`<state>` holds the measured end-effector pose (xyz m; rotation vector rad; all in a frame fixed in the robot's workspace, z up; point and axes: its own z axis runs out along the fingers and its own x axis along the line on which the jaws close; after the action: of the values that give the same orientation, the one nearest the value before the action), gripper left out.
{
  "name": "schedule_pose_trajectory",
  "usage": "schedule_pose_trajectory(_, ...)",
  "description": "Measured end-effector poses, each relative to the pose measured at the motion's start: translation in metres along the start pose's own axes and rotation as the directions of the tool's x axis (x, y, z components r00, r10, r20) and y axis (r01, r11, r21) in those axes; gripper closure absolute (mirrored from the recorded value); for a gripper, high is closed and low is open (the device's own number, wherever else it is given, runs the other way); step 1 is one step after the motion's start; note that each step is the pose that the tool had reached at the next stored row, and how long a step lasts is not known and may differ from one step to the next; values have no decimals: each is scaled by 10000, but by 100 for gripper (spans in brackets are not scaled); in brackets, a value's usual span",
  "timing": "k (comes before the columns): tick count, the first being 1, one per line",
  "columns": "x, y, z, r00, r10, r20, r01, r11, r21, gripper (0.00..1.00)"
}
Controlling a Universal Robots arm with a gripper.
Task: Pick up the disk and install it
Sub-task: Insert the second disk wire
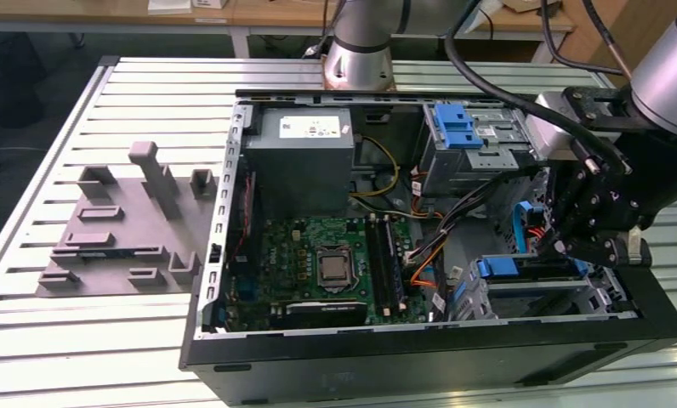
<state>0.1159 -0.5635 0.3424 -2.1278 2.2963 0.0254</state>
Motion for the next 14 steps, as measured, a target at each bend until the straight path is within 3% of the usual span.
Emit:
schedule_pose_trajectory(4,-2,5,-31,10000,-2,-2,2,10000,0,89)
schedule_pose_trajectory(10,-4,15,-226,10000,1,0,-1,10000,0,89)
schedule_pose_trajectory(14,1,89,-260,10000,-1,2,1,10000,9,89)
